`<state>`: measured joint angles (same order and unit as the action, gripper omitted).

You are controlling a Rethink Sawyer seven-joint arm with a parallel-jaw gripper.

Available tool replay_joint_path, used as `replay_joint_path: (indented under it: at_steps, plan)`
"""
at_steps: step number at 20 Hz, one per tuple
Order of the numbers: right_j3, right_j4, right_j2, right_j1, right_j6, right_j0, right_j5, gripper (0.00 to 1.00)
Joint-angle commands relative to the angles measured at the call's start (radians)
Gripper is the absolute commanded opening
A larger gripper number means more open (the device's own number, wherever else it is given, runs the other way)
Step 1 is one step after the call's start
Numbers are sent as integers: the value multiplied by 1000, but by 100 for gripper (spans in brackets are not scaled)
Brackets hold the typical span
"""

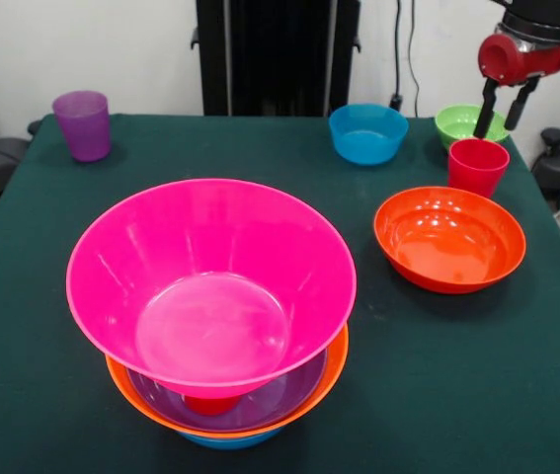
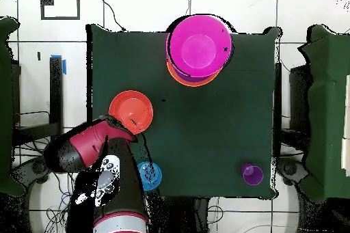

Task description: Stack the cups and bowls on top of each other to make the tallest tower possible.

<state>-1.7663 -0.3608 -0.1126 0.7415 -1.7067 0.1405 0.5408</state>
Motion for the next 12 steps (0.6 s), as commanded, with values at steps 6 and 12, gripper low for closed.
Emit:
replay_joint_path:
  at_steps: [6,12]
  plan:
    - [-45,-25,58,-115,-194,55,-147,100]
    - [-42,6,89,-124,-213,88,-155,100]
